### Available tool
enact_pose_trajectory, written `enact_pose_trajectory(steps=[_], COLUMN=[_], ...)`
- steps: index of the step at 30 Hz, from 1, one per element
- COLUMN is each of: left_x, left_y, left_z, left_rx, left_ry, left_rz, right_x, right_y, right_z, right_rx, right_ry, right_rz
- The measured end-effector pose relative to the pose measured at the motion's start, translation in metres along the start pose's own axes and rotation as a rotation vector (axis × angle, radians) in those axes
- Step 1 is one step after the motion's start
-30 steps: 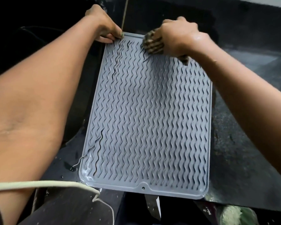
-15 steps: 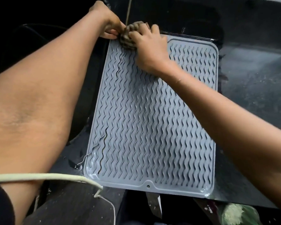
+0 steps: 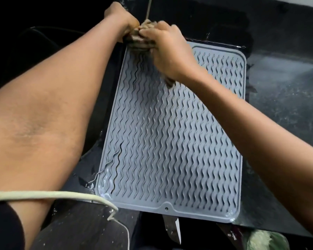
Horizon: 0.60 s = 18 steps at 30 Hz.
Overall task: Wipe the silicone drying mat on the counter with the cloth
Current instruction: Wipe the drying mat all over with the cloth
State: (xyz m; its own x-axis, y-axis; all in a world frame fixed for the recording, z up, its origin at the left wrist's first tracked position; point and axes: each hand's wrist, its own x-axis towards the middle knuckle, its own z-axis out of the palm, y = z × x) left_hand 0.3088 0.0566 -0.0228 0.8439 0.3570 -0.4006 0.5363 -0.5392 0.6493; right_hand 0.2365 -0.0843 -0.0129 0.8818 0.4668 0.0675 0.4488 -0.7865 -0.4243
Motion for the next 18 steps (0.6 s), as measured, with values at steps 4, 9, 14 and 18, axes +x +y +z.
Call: enact_pose_trajectory(steps=[4,9,14,18], left_x=[0.003,-0.003,-0.001,0.001], left_y=[-0.004,-0.002,0.002,0.000], left_z=[0.006,0.000,0.001,0.004], left_rx=[-0.047,-0.085,-0.089,-0.076], left_ry=[-0.044,-0.234,-0.147,-0.119], left_rz=[-0.001,-0.088,-0.068,-0.039], right_x=[0.012,-0.049,-0.116,-0.079], right_y=[-0.008,-0.032,-0.048,-0.020], right_z=[0.024,0.021,0.014,-0.002], right_rx=[-0.236,-0.020,0.099,0.265], right_ry=[-0.117,-0.224,-0.430,-0.141], right_rz=[0.014,-0.176,-0.358,-0.166])
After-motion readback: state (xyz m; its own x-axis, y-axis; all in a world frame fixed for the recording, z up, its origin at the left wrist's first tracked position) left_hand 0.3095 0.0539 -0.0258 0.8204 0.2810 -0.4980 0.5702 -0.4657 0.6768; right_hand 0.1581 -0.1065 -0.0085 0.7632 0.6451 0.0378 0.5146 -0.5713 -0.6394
